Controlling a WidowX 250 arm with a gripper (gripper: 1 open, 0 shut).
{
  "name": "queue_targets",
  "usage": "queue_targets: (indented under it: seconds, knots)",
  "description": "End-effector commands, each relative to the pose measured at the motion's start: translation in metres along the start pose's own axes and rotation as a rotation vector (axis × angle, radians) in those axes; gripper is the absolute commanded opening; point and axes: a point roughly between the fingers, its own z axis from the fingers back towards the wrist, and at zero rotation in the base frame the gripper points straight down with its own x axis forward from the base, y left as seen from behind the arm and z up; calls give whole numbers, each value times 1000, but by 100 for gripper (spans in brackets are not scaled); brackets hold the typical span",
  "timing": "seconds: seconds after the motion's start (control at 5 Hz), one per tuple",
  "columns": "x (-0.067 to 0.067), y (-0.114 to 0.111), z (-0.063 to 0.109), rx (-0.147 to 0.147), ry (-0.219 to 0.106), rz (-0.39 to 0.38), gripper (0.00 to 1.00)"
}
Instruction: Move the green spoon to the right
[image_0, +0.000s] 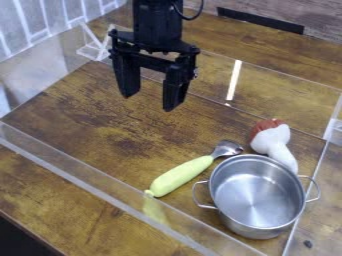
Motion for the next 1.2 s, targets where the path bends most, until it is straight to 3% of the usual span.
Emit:
queue_targets:
  seconds: [0.0, 0.2, 0.4, 0.6, 1.0]
  knots:
    - [10, 10, 11, -6, -32, 34, 100]
    - [14, 15, 6, -9, -14, 51, 100]
    - [8, 16, -7, -10, 5, 35, 0]
    - [-1, 13, -18, -17, 9, 14, 100]
    - [2, 4, -50, -45, -49, 30, 100]
